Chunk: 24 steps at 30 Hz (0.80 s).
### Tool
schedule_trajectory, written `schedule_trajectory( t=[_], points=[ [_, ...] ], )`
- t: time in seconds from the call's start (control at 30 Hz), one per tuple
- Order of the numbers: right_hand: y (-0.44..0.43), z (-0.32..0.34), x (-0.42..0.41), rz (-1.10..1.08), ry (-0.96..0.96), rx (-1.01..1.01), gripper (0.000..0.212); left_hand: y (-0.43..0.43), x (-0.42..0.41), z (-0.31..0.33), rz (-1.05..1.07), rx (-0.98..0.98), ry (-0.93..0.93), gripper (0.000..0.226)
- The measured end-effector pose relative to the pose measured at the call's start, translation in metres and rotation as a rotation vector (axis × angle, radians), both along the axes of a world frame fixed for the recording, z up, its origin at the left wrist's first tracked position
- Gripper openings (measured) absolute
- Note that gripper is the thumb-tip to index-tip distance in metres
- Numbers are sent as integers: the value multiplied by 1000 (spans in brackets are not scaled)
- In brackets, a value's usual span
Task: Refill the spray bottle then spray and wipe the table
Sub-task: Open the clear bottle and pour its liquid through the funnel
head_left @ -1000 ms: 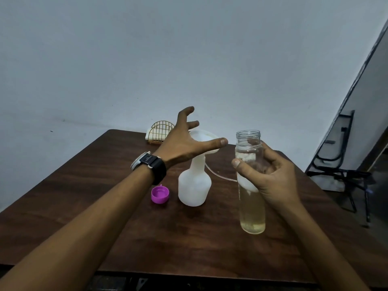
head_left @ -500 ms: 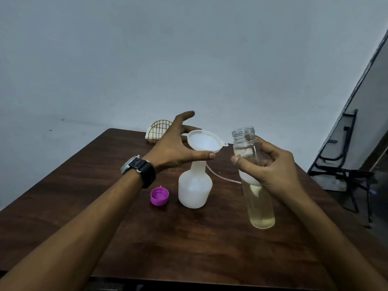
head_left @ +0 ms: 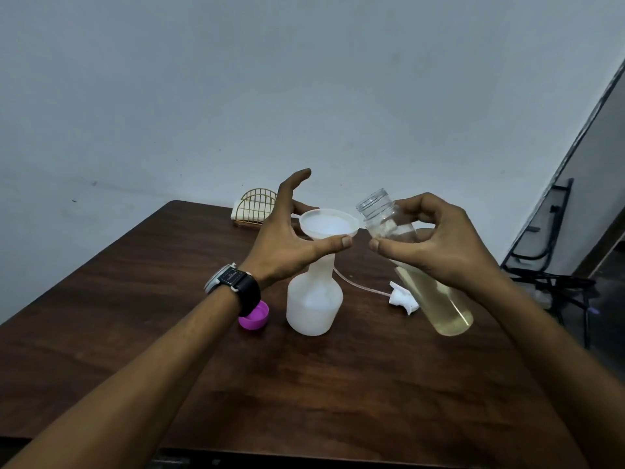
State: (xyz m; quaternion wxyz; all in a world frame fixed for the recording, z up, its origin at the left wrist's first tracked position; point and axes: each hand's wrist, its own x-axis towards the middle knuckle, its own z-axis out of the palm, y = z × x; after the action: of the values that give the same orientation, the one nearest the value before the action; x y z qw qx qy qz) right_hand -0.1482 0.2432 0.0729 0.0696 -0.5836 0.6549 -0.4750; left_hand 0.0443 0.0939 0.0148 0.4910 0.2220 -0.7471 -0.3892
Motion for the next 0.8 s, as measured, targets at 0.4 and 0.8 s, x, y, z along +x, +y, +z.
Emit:
schedule_trajectory(
  t=[0.4, 0.8],
  points=[
    [0, 14, -9, -21, 193, 101, 57, 1, -1, 6, 10, -18, -61, 118],
    [-1, 27, -2, 8, 289, 169, 52, 3, 2, 10, 25, -1, -105, 117]
  ],
)
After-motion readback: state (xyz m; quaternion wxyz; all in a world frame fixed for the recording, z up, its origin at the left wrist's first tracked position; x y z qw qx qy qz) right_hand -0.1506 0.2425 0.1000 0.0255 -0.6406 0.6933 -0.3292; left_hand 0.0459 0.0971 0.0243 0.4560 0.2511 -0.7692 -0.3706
